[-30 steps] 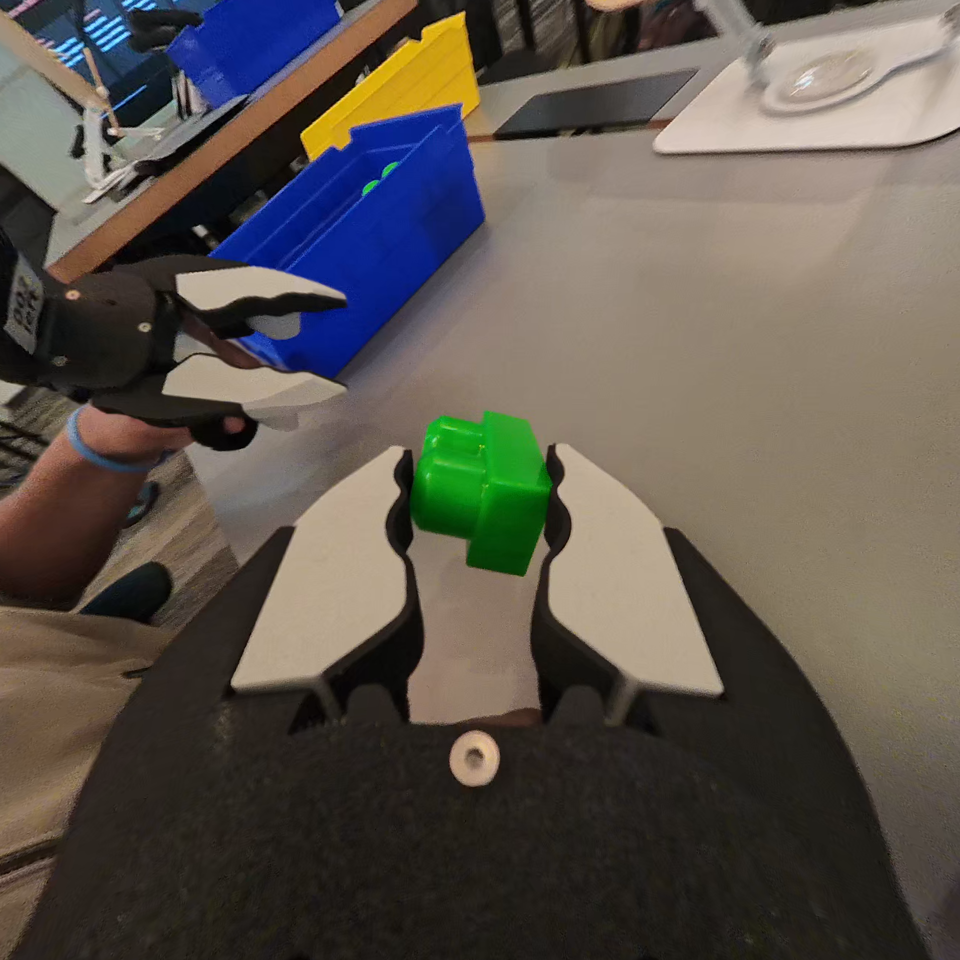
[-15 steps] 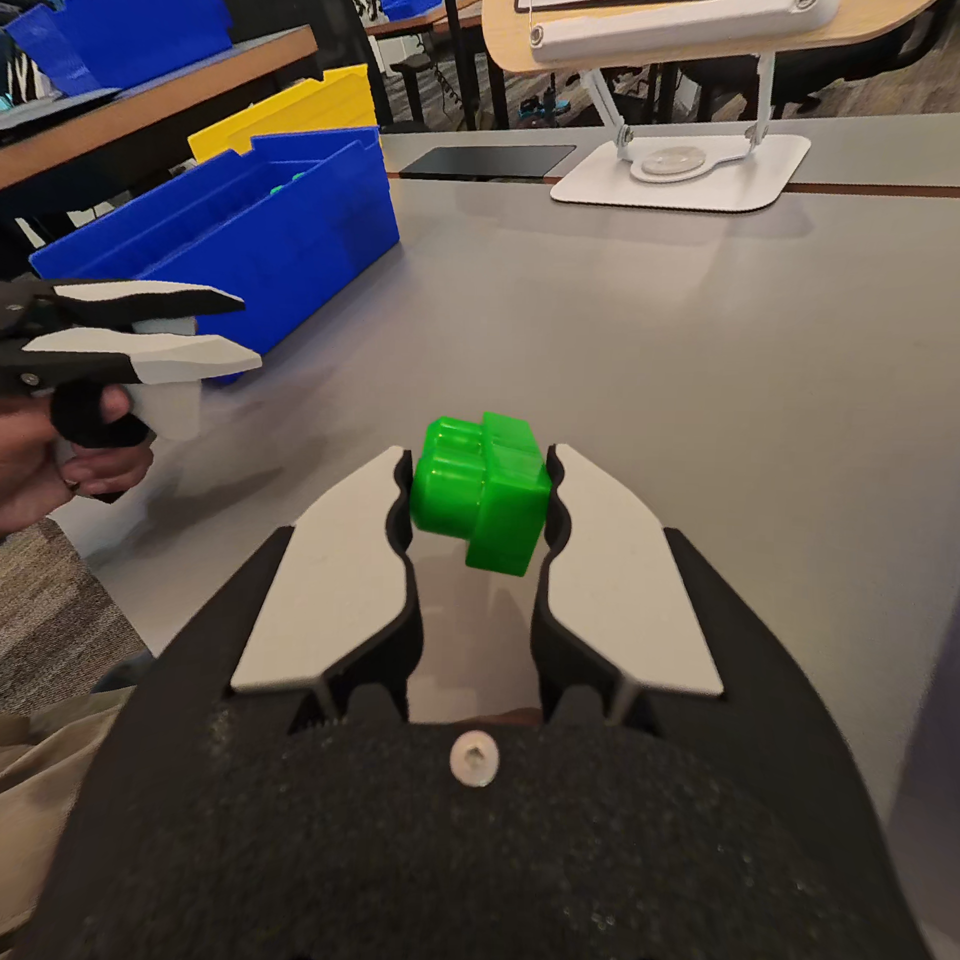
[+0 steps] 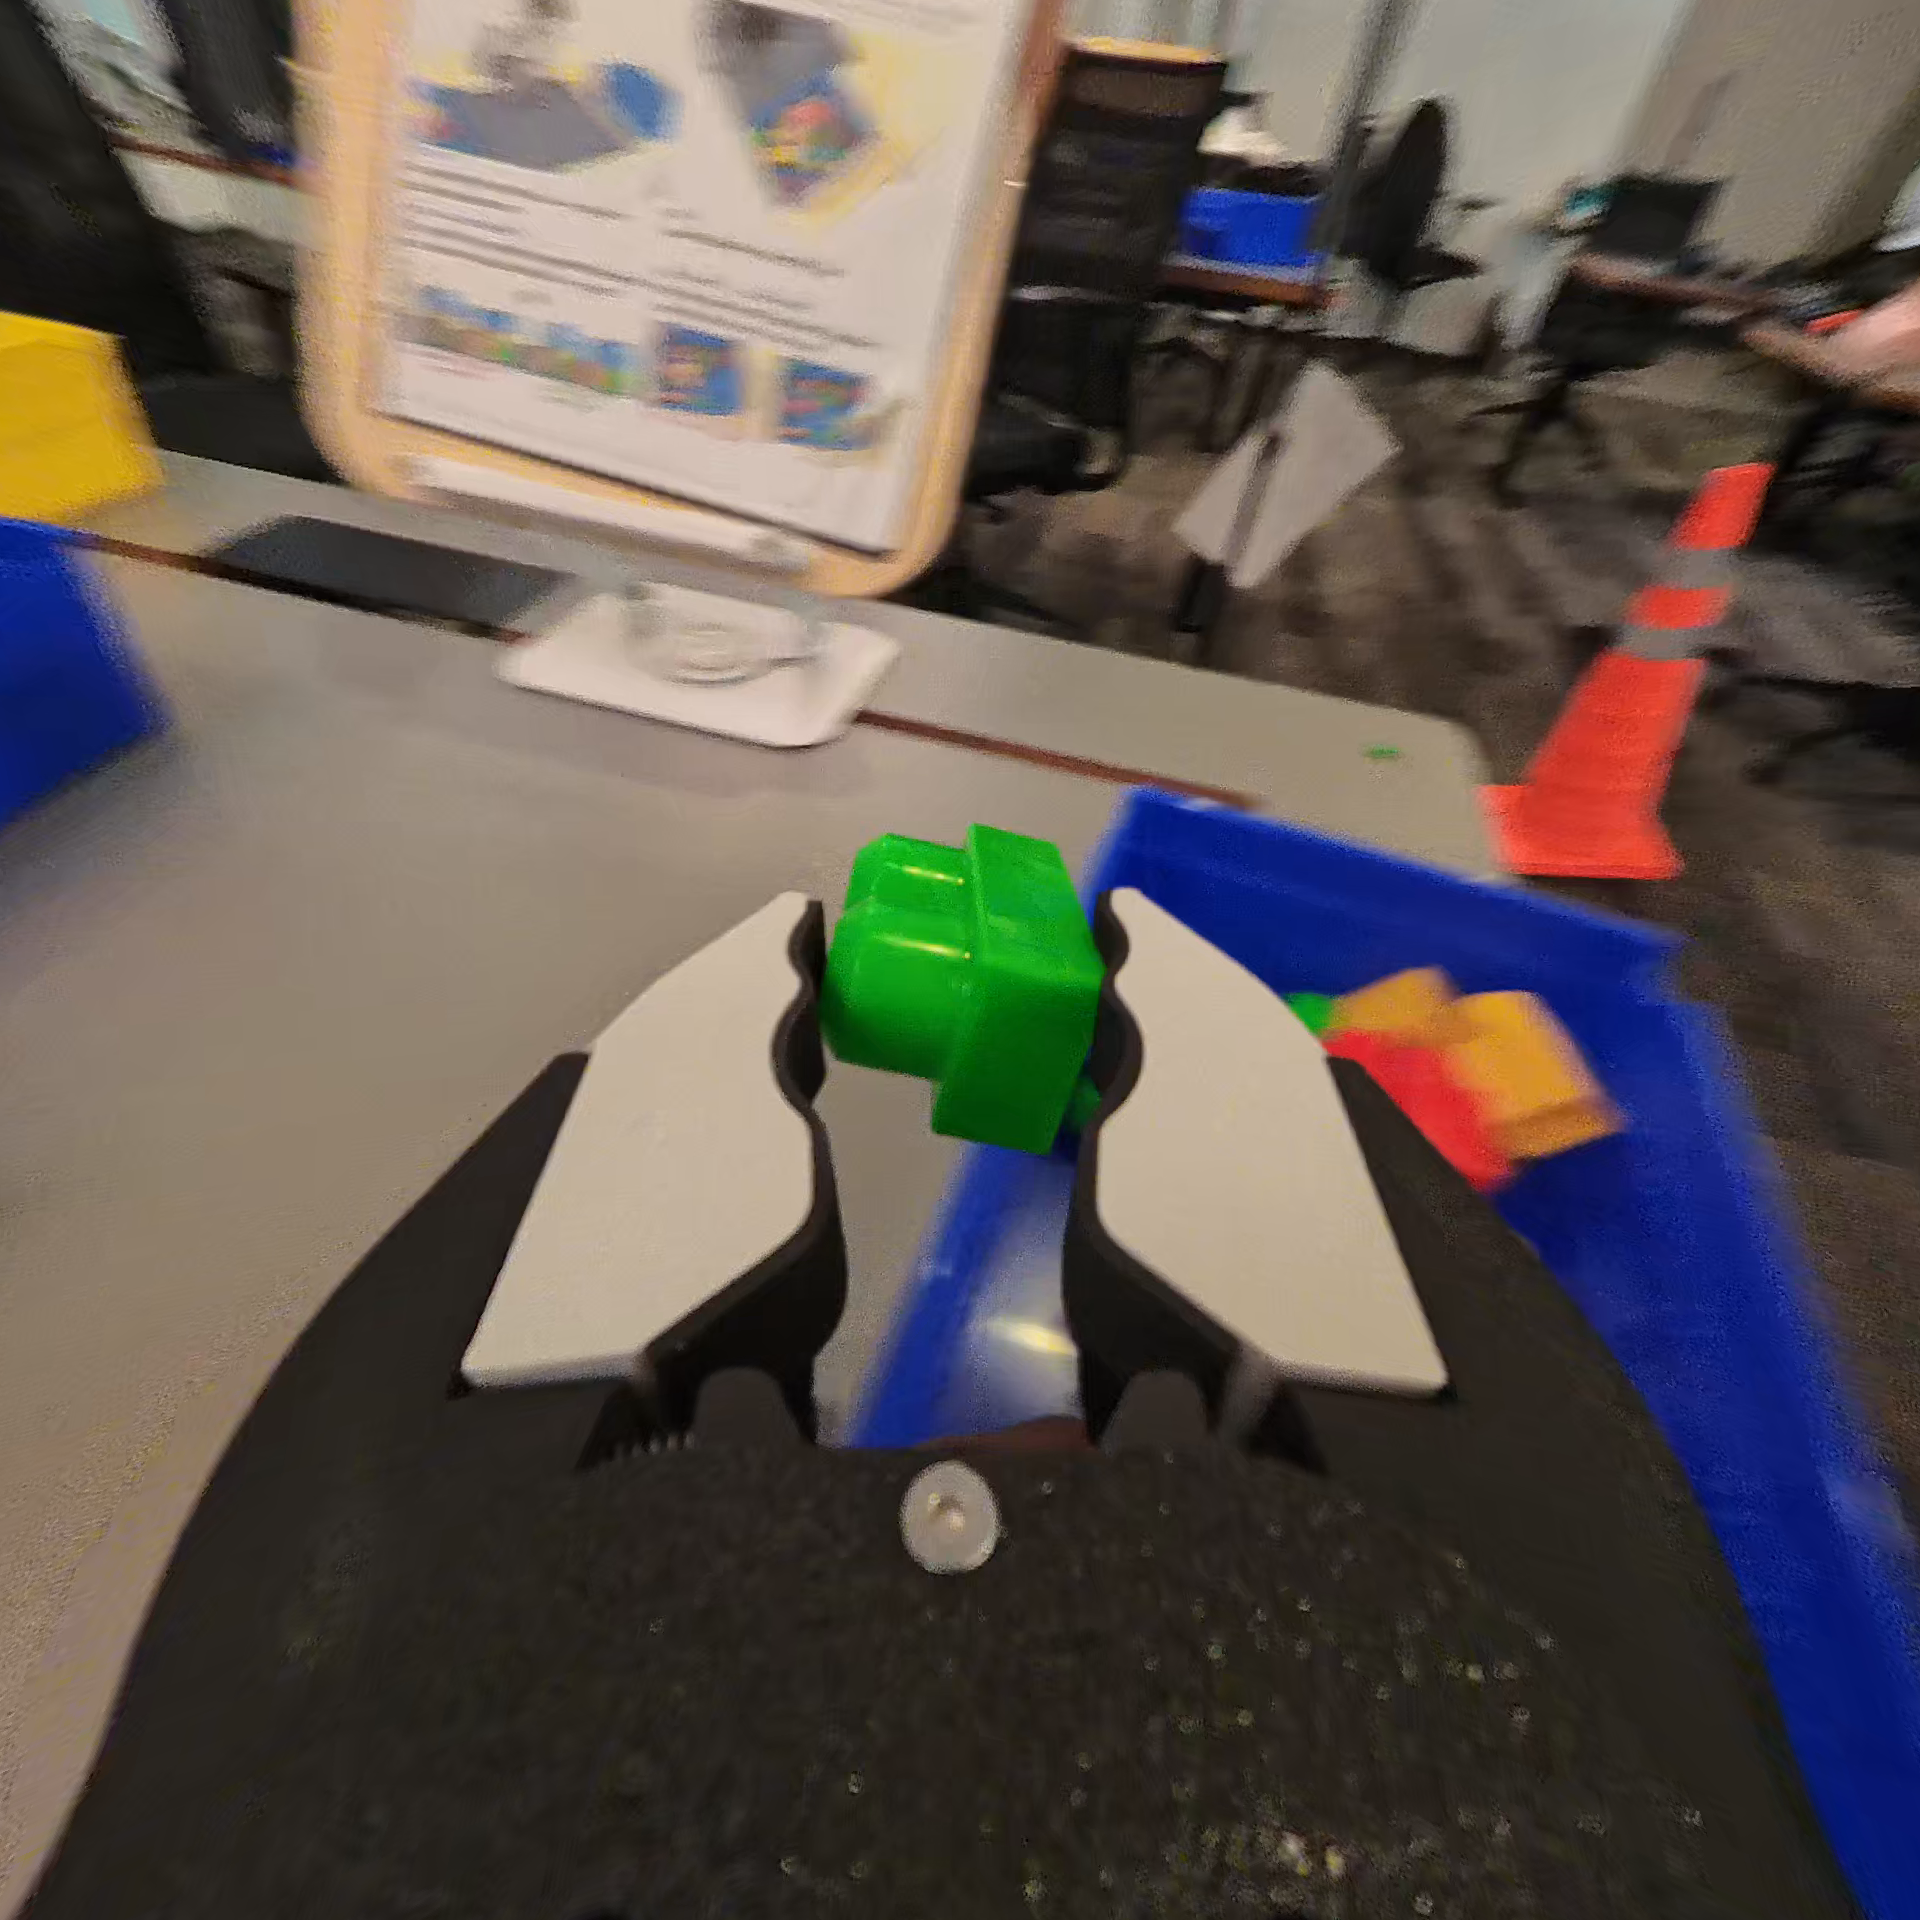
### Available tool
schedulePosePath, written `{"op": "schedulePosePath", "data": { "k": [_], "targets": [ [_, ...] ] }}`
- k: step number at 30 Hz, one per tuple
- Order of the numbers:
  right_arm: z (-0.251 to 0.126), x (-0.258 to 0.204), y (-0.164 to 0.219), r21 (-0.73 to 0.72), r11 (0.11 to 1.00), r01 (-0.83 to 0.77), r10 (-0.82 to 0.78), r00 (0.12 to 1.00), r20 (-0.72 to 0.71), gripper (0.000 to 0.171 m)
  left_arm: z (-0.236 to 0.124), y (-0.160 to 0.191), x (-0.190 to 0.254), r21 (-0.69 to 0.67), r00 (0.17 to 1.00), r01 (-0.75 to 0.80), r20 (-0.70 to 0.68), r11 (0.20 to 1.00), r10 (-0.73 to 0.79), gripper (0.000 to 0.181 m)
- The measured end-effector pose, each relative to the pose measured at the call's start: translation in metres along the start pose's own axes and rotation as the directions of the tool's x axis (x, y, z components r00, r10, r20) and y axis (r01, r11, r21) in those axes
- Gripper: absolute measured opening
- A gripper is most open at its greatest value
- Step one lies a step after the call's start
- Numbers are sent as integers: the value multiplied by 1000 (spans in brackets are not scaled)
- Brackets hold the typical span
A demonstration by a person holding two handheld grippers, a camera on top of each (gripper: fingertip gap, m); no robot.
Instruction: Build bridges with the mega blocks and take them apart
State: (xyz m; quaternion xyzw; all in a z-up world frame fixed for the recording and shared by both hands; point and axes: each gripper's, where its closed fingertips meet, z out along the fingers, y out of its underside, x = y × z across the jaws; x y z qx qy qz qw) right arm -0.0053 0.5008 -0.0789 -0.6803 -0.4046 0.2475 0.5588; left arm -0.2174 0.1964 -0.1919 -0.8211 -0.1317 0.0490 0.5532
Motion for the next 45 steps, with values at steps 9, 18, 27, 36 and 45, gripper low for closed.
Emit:
{"op": "schedulePosePath", "data": {
  "k": [9,18,27,36,45],
  "targets": [
    [127,119,80,-416,907,-66,25,994,-103,50,-2,3,3,-11,1000,-3,-2,1000,3,77],
    [119,113,89,-473,879,-55,-14,990,-141,68,-5,-1,1,-1,999,-15,32,1000,15,76],
    [-31,-112,20,12,995,101,-101,981,168,66,-27,-14,-10,61,992,6,126,998,-14,75],
    [-48,-250,121,-106,994,24,19,923,385,73,-43,-1,-16,76,978,82,188,994,-95,74],
    [-46,-235,99,-73,997,-7,36,913,405,72,-74,-56,-67,75,932,16,360,997,-42,72]
  ]
}}
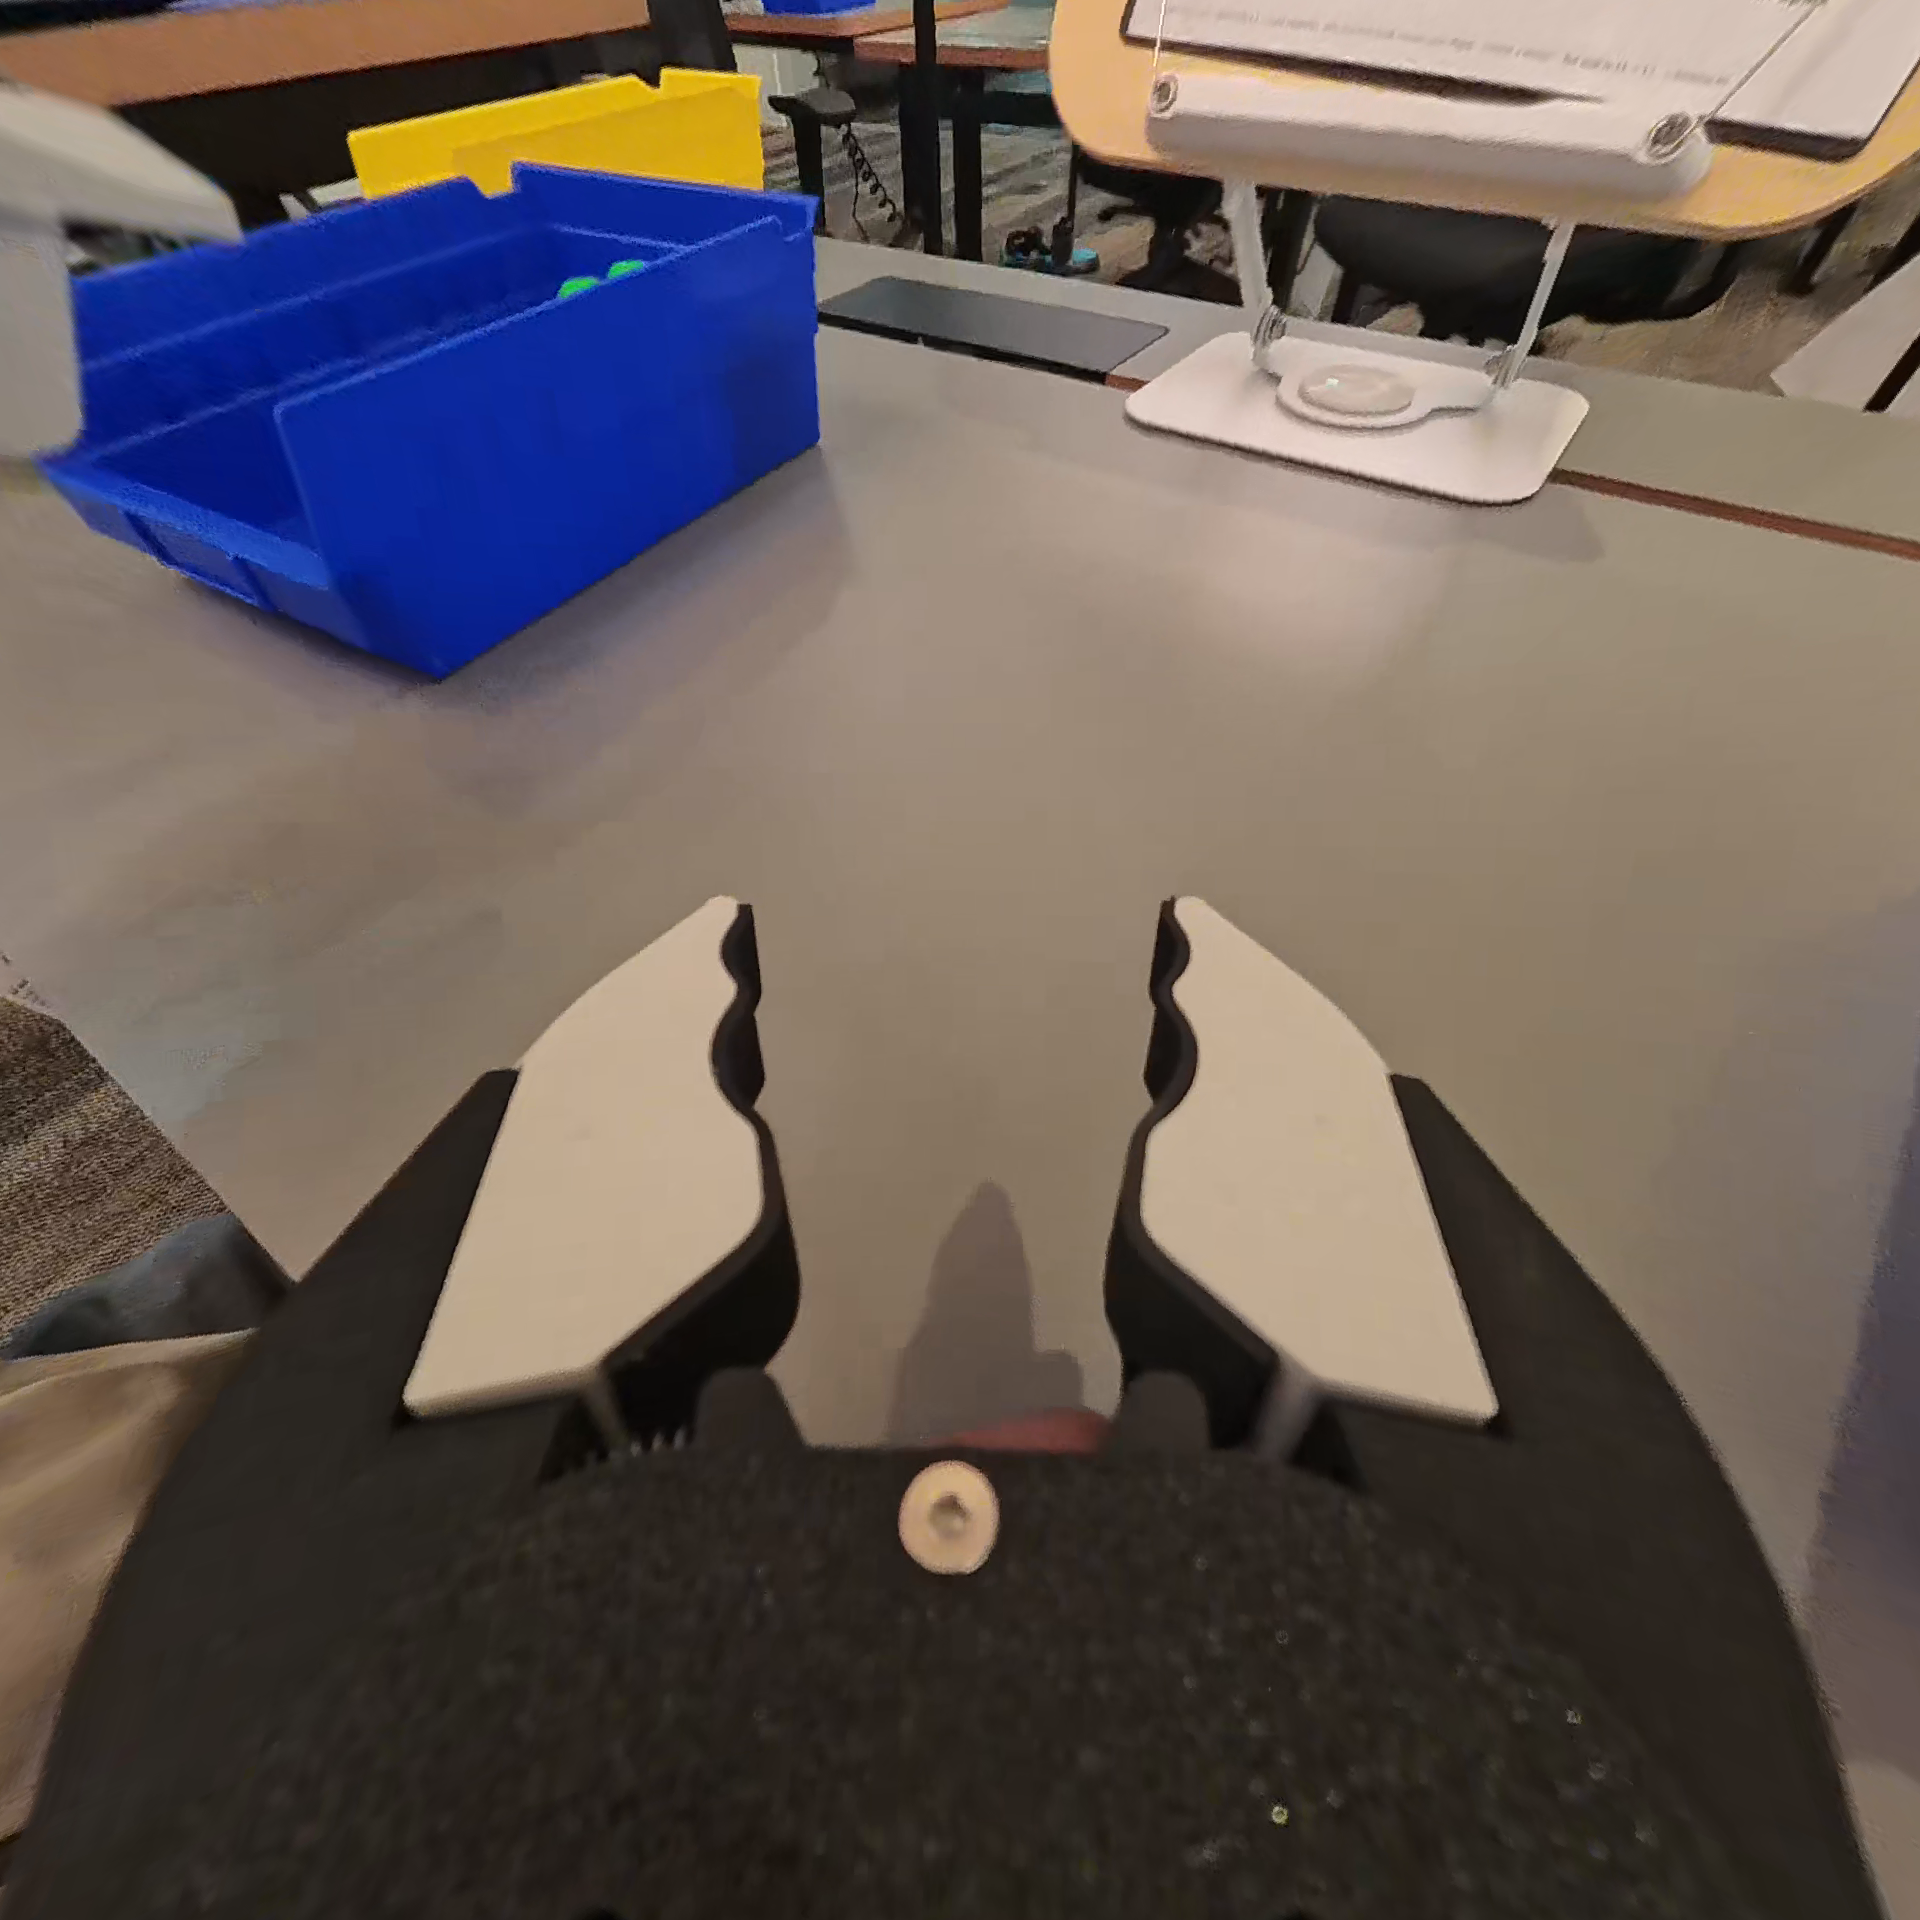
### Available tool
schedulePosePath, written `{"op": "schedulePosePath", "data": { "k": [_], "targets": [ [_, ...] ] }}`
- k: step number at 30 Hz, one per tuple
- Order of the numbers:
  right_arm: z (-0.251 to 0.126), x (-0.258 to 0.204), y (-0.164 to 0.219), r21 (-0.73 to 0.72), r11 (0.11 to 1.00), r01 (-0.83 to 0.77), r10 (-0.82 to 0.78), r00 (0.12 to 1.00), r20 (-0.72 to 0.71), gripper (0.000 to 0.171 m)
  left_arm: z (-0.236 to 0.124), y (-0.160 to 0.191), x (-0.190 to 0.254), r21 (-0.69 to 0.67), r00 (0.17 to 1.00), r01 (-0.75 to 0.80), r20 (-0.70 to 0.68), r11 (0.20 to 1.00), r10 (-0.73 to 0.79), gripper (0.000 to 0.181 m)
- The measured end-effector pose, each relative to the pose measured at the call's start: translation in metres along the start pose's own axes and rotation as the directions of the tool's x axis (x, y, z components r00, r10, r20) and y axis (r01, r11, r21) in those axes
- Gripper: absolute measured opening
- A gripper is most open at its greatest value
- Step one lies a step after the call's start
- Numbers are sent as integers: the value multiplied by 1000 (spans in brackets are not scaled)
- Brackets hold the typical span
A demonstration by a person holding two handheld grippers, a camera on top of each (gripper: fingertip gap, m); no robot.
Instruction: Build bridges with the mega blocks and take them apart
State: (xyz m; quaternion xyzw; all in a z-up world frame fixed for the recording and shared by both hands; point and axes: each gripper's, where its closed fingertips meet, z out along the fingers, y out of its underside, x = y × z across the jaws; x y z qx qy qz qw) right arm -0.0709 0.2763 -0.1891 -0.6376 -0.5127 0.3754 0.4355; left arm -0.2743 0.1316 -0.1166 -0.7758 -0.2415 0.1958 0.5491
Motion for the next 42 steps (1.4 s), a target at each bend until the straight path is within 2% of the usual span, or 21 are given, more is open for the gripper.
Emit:
{"op": "schedulePosePath", "data": {
  "k": [4,7,10,14,20,22,27,34,38,42],
  "targets": [
    [-5,10,-10,14,1000,14,-14,1000,-4,72,31,-35,-56,-40,996,-27,88,999,30,75],
    [-11,17,-14,25,1000,18,-18,1000,-15,72,67,-46,-91,-89,994,4,111,996,6,74],
    [-15,21,-16,36,999,-1,2,1000,-8,72,109,-38,-115,-182,993,39,113,982,-18,74],
    [-17,23,-15,40,999,-23,22,1000,4,71,162,-12,-138,-337,992,60,128,939,-18,74],
    [-20,21,-17,41,999,-26,25,999,21,71,211,33,-162,-525,987,115,156,843,-38,73],
    [-21,20,-18,42,999,-27,26,999,25,71,217,46,-163,-567,983,169,153,806,-98,70],
    [-21,20,-16,32,999,-35,34,999,35,69,221,63,-153,-610,987,158,100,777,-123,38],
    [-19,15,-13,15,999,-29,28,998,51,66,222,62,-154,-610,995,86,89,788,-40,37],
    [-20,17,-15,18,999,-29,28,999,44,64,213,41,-151,-525,996,38,91,850,12,37],
    [-19,22,-15,13,1000,-21,20,999,36,62,184,4,-141,-412,989,-40,111,910,94,37]
  ]
}}
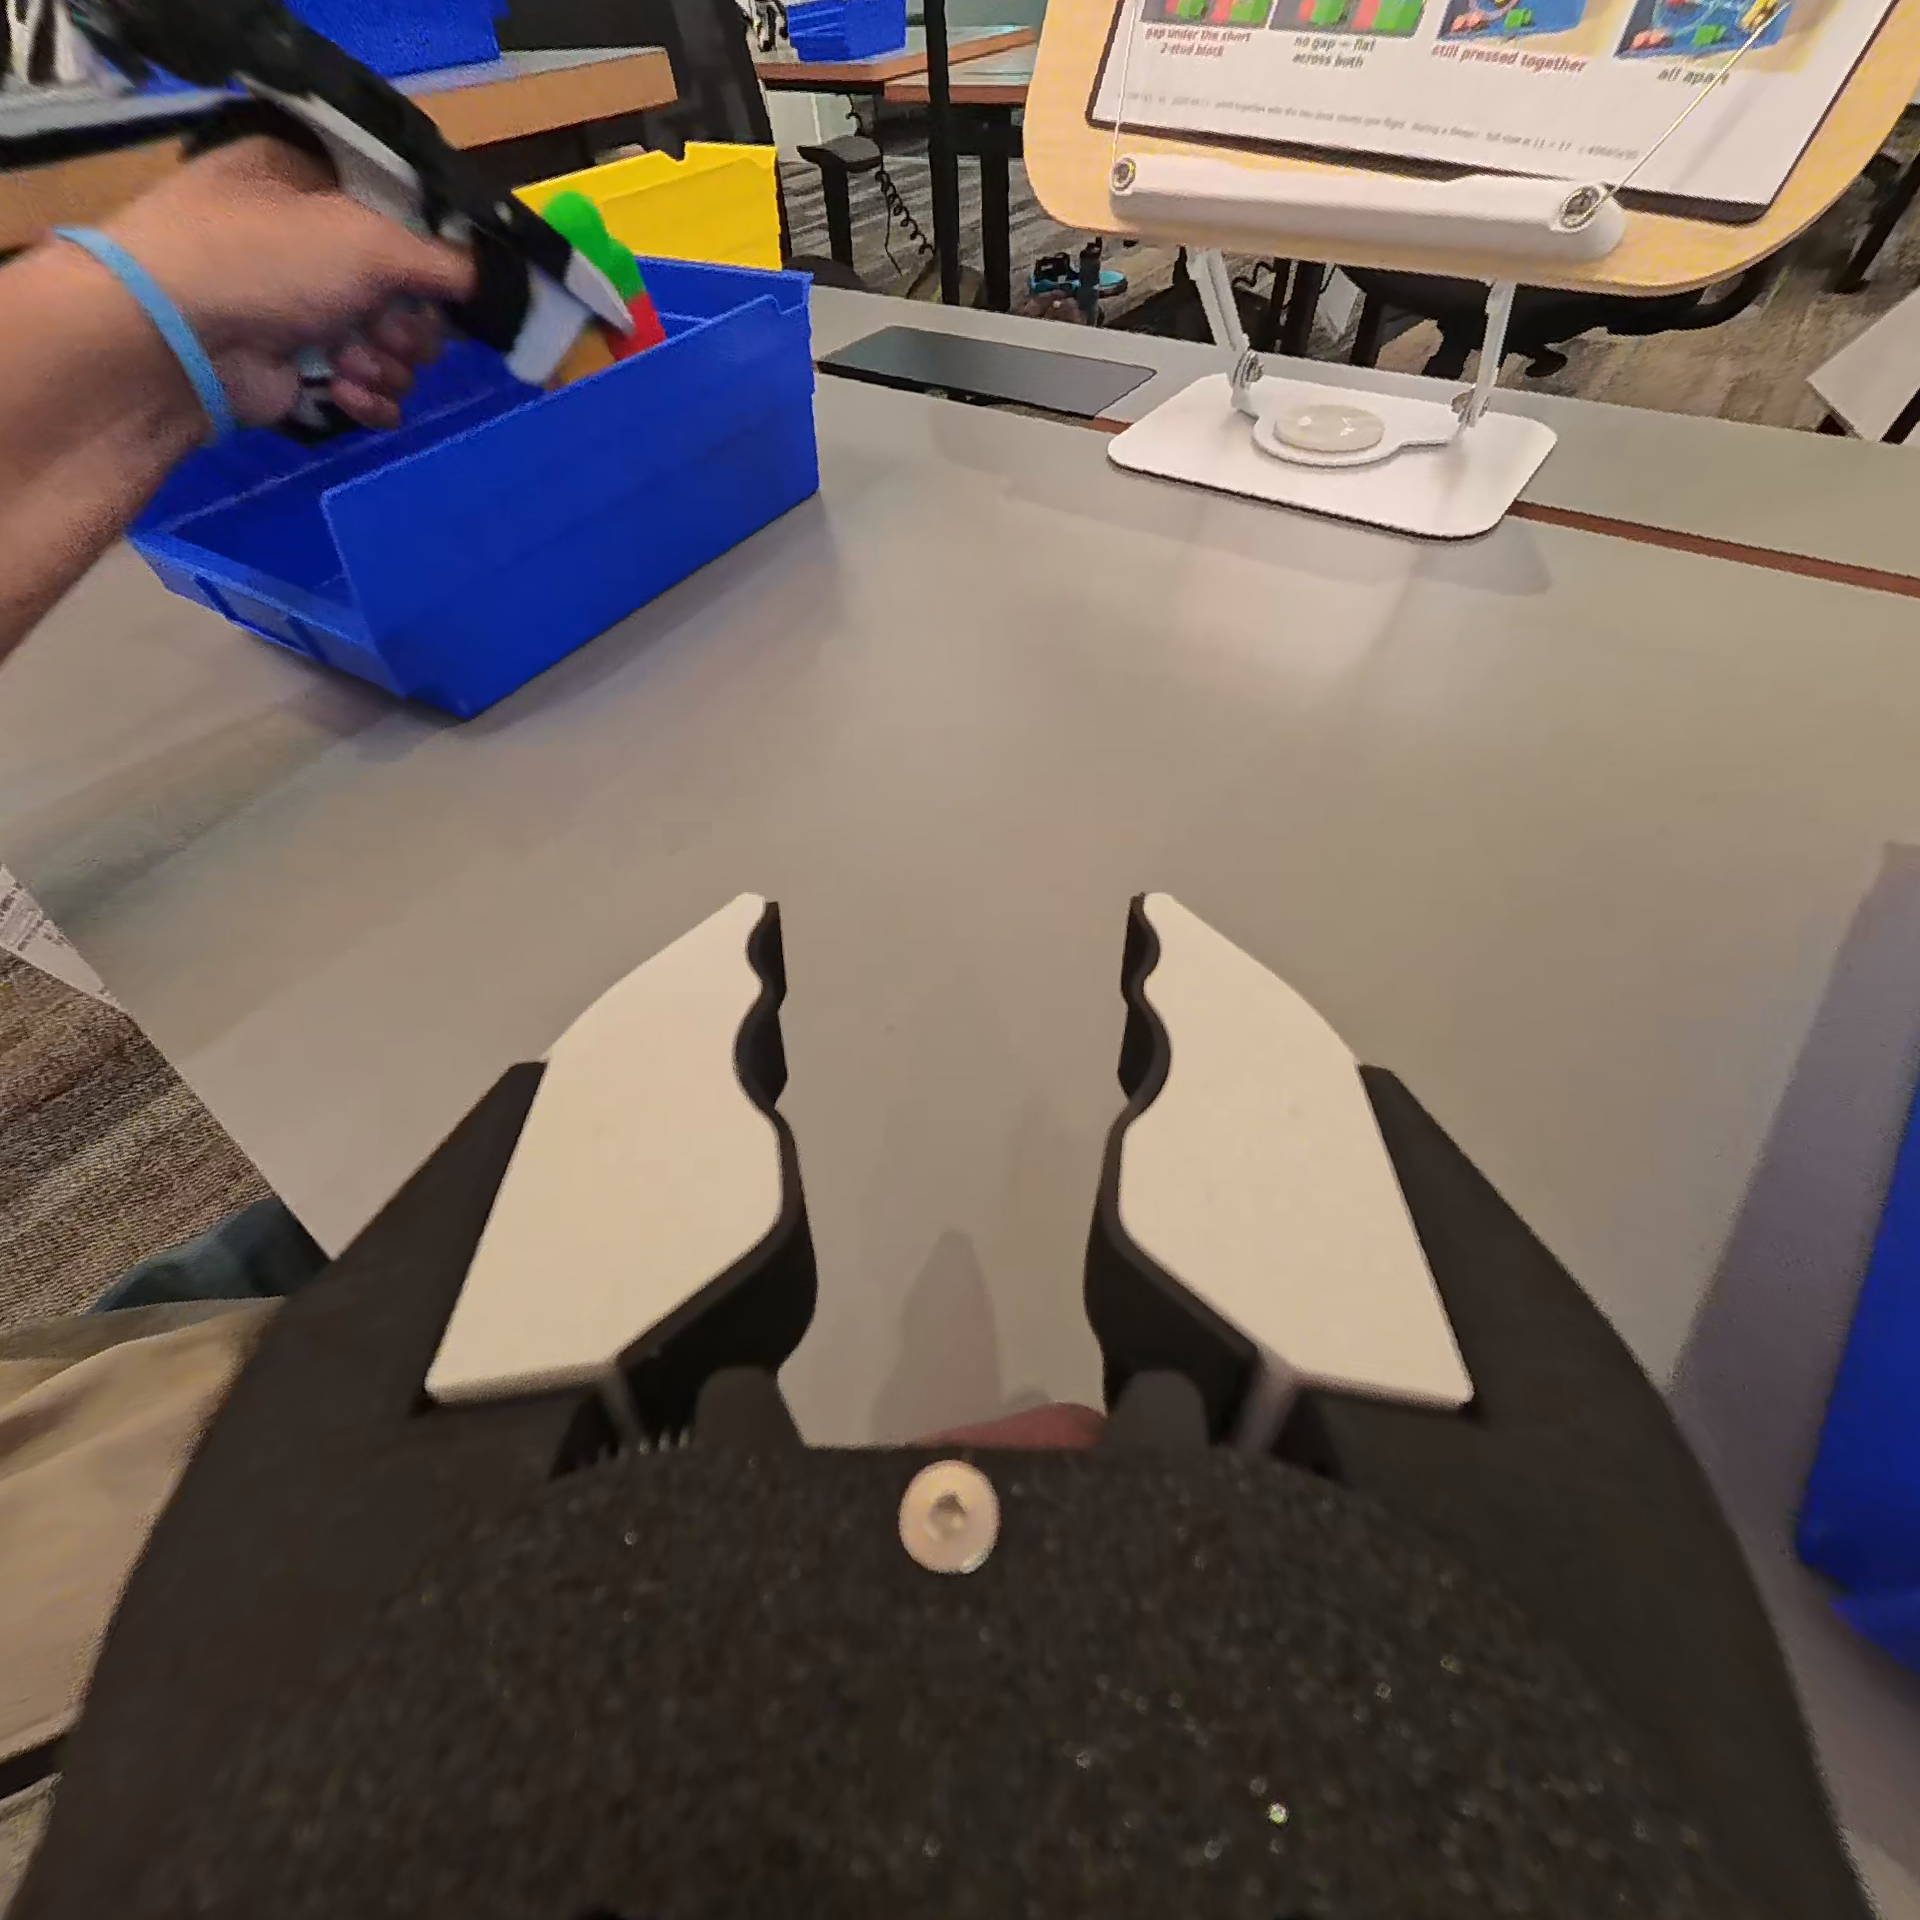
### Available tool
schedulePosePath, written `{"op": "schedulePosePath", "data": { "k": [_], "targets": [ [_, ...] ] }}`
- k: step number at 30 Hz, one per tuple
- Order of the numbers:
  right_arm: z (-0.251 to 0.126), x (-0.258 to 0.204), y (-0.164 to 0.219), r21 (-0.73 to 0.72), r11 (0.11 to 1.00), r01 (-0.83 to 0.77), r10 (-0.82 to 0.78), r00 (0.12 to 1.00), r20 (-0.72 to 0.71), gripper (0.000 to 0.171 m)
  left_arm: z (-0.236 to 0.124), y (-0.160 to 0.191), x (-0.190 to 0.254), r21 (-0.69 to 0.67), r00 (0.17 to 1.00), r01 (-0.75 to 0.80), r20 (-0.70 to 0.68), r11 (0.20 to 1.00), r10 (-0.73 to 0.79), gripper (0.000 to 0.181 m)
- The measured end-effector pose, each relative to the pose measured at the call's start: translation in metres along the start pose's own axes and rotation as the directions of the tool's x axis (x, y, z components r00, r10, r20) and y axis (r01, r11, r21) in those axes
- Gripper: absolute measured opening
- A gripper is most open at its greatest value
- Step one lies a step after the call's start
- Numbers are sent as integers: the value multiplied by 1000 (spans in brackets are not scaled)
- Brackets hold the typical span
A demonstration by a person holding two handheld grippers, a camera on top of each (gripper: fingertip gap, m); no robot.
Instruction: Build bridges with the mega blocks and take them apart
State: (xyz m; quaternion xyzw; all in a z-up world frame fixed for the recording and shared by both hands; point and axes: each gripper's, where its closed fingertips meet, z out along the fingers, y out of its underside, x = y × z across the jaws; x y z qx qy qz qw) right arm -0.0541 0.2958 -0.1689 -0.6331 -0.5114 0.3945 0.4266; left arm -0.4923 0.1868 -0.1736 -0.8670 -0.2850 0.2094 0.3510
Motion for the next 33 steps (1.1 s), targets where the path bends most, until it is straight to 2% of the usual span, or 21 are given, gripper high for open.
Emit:
{"op": "schedulePosePath", "data": {
  "k": [6,14,17,22,30,33],
  "targets": [
    [0,10,-4,-6,1000,28,-28,999,-23,61,-84,-12,32,212,999,-49,7,976,48,37],
    [2,10,-7,-10,1000,17,-18,1000,-23,61,-158,26,100,374,995,-71,-37,925,91,37],
    [1,7,-4,-18,1000,16,-16,1000,-24,60,-165,50,128,376,992,-36,-101,926,79,37],
    [0,4,0,-33,999,16,-16,1000,-24,60,-155,85,159,329,982,5,-181,944,58,36],
    [1,7,4,-46,999,21,-22,999,-29,59,-144,84,166,328,978,-17,-189,945,84,36],
    [3,13,2,-47,998,35,-36,999,-25,59,-145,72,176,370,955,-23,-267,929,131,36]
  ]
}}
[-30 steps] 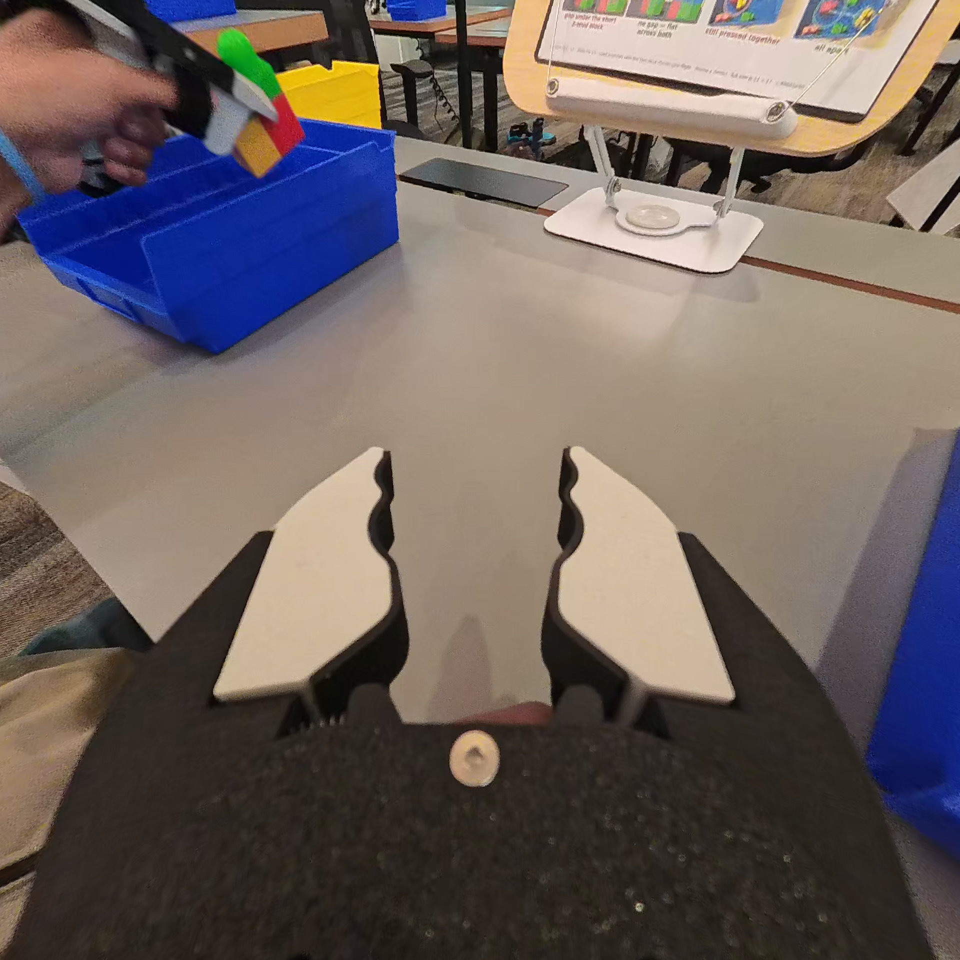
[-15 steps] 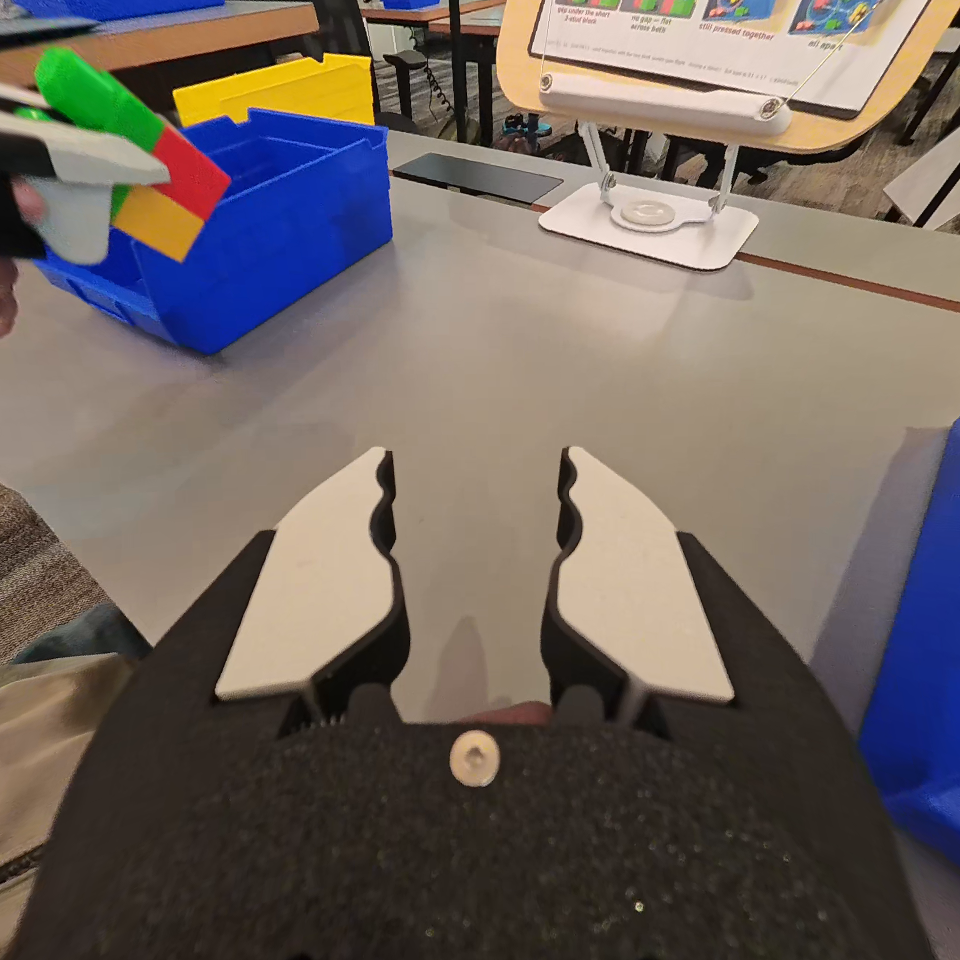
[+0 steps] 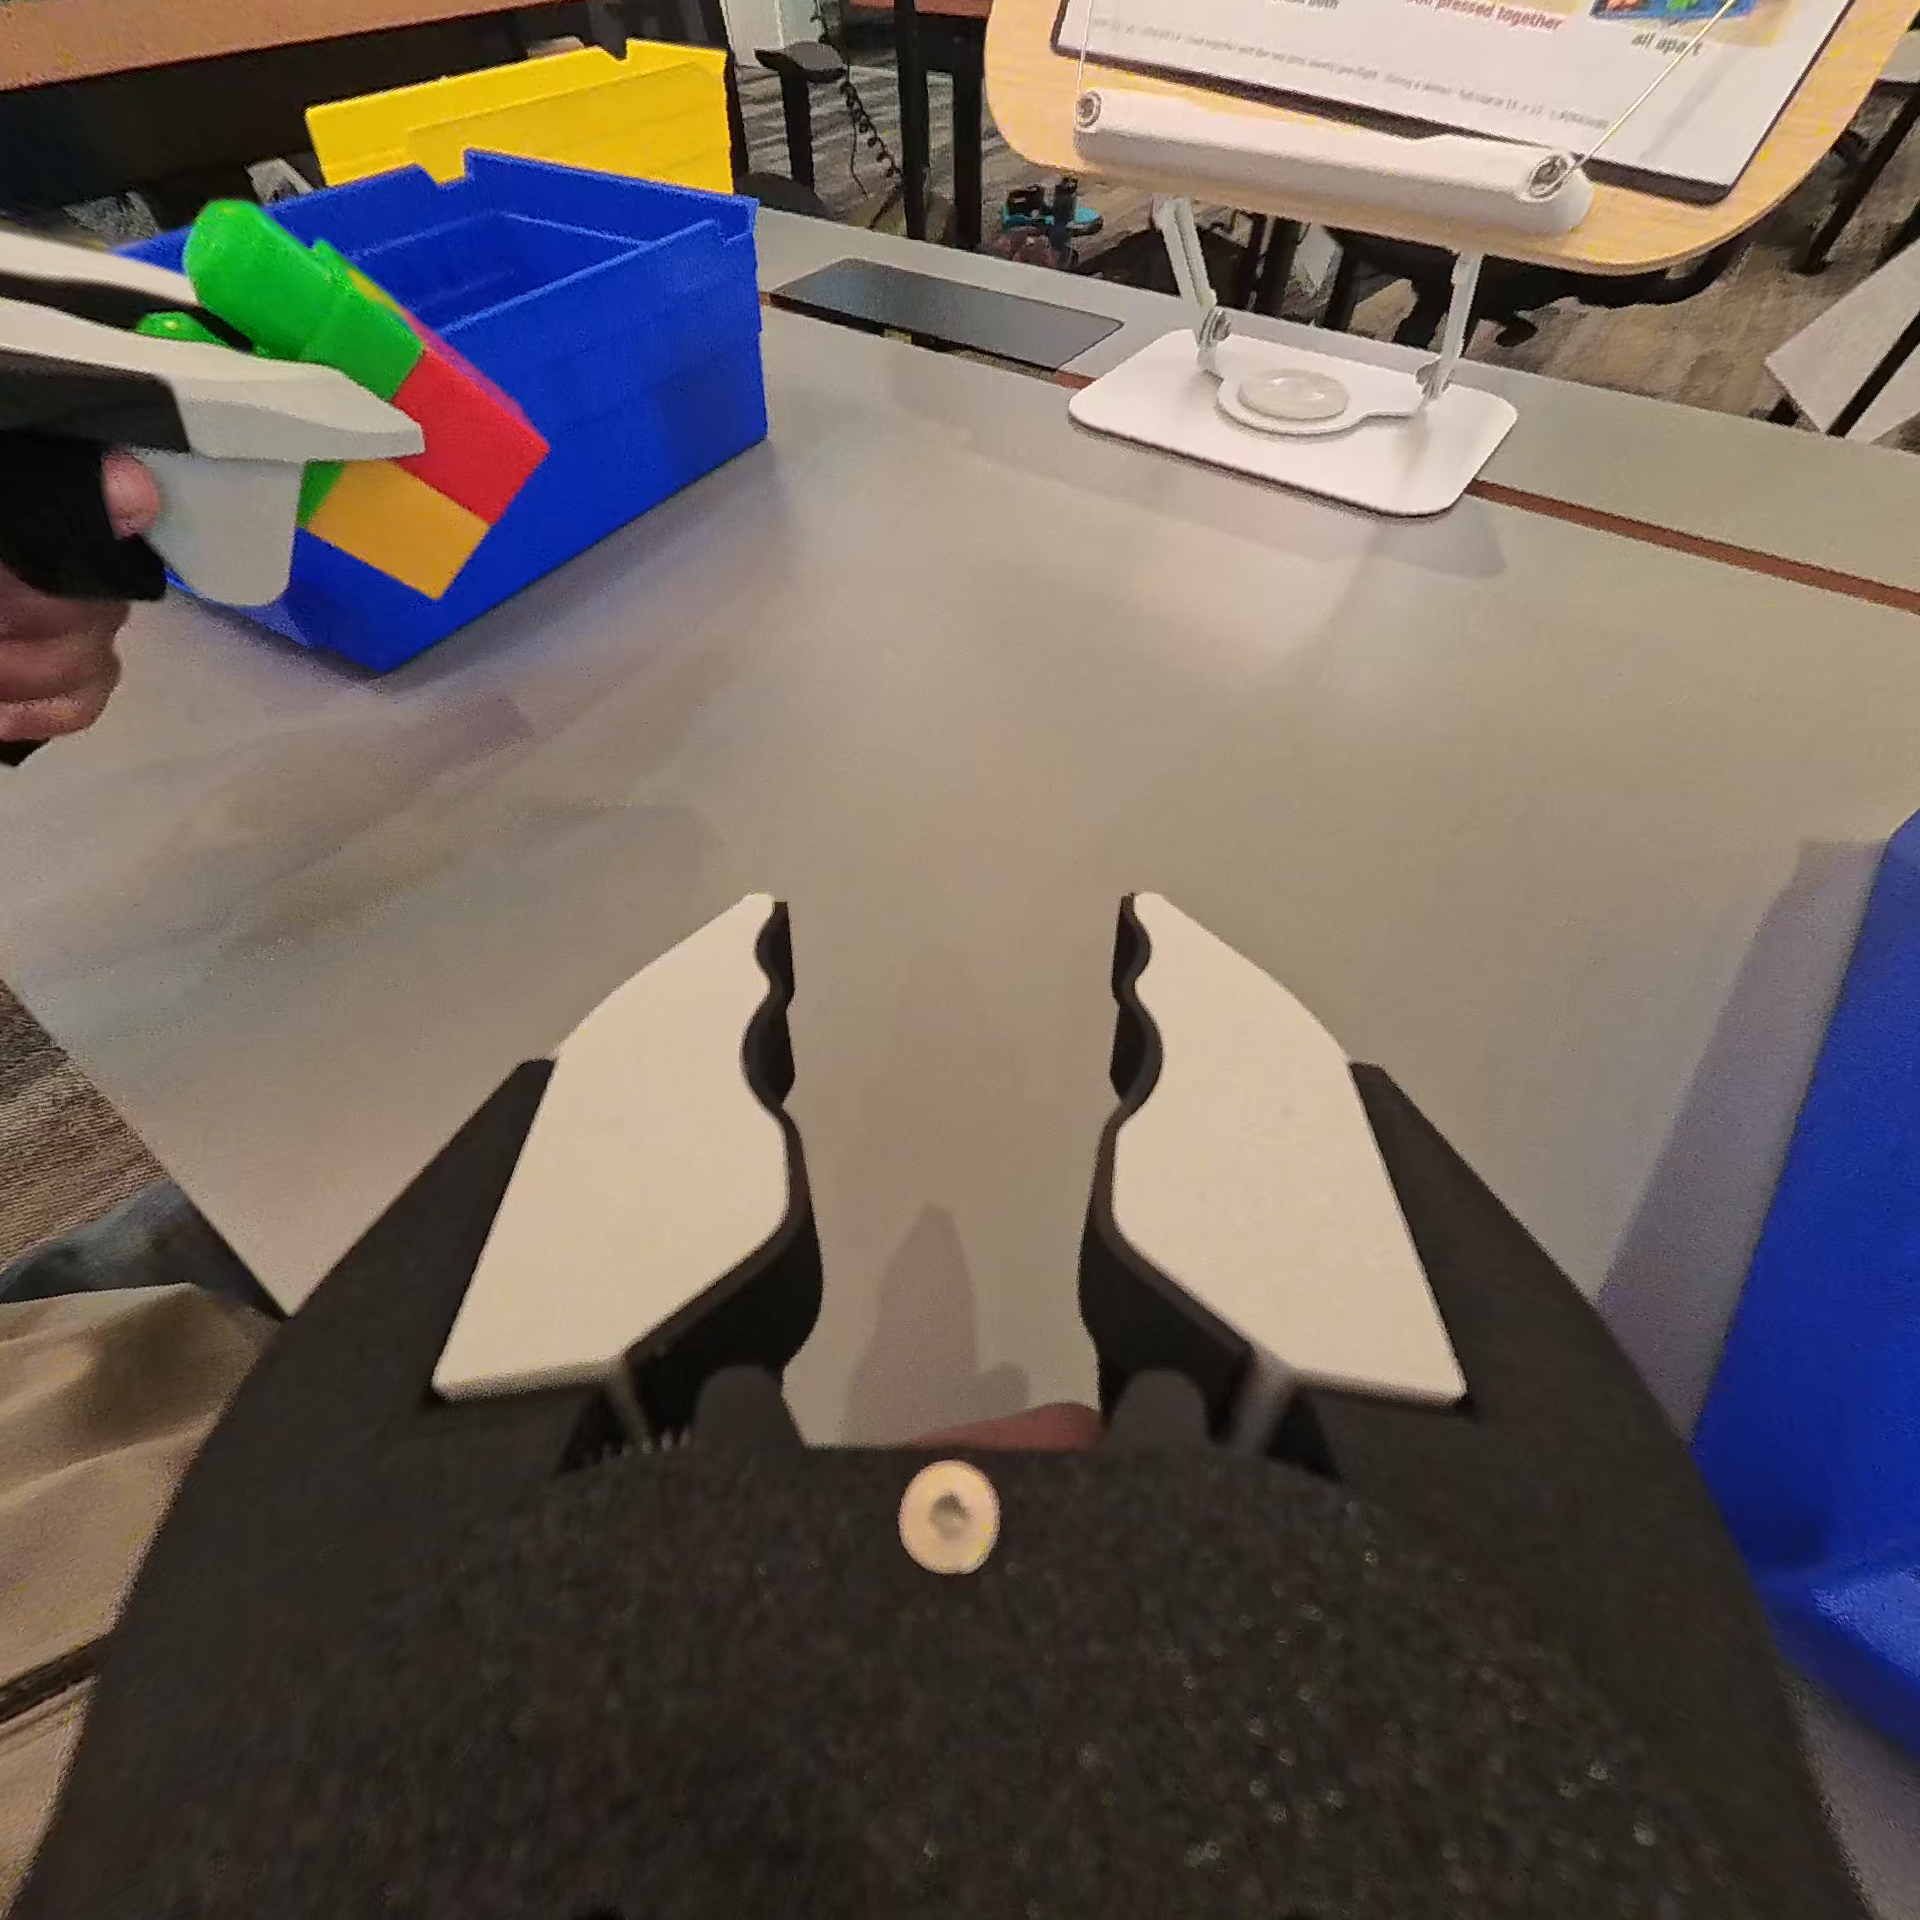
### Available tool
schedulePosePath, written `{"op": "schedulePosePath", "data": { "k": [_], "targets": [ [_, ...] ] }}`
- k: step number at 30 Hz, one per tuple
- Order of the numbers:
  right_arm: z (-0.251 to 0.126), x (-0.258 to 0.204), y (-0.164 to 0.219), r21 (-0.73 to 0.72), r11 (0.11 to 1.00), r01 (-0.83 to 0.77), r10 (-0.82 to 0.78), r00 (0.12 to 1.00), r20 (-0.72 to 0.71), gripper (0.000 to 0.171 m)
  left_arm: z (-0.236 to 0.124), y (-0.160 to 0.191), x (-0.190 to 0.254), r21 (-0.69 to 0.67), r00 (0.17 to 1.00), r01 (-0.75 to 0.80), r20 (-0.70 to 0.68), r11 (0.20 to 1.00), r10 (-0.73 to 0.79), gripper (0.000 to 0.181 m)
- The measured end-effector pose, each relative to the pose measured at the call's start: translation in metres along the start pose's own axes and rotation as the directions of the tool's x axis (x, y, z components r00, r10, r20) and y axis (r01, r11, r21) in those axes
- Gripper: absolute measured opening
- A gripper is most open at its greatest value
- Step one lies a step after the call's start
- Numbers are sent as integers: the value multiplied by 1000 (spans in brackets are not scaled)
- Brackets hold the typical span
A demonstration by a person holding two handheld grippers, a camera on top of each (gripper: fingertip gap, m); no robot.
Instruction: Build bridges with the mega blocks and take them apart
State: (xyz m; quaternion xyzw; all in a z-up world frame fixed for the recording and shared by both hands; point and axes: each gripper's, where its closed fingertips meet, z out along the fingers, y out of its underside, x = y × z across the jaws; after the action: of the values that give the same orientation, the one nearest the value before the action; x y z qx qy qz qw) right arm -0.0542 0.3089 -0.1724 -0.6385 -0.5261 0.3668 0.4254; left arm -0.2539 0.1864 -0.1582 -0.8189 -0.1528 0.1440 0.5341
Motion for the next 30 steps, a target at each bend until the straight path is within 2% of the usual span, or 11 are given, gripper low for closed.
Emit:
{"op": "schedulePosePath", "data": {
  "k": [1,4,7,9,13,19,25,26,27,28,30],
  "targets": [
    [1,1,-2,7,1000,1,-2,1000,12,59,3,-5,1,10,1000,3,-29,1000,-3,36],
    [5,3,-13,40,999,-13,10,997,73,56,9,-27,22,78,971,3,-239,997,16,36],
    [10,5,-26,81,996,-29,18,991,131,56,12,-45,46,137,896,-28,-437,990,86,36],
    [13,2,-35,112,993,-29,8,982,188,57,10,-52,61,160,808,-8,-581,987,100,36],
    [17,-19,-45,157,987,-35,-29,920,390,59,-8,-66,88,172,540,108,-837,979,87,36],
    [18,-53,-66,249,964,-96,-75,798,598,62,-22,-70,106,172,338,167,-935,971,108,36],
    [31,-82,-97,310,936,-164,-99,724,682,61,-28,-75,123,145,248,240,-965,960,83,36],
    [34,-85,-98,318,935,-156,-111,723,682,59,-29,-73,126,134,231,247,-970,960,76,36],
    [35,-87,-100,332,931,-153,-125,720,682,45,-30,-72,129,126,216,256,-974,958,70,36],
    [36,-87,-101,340,927,-158,-129,717,685,38,-32,-74,129,109,197,286,-979,952,53,36],
    [37,-87,-99,324,930,-175,-115,698,707,36,-30,-72,129,108,204,294,-978,950,48,36]
  ]
}}
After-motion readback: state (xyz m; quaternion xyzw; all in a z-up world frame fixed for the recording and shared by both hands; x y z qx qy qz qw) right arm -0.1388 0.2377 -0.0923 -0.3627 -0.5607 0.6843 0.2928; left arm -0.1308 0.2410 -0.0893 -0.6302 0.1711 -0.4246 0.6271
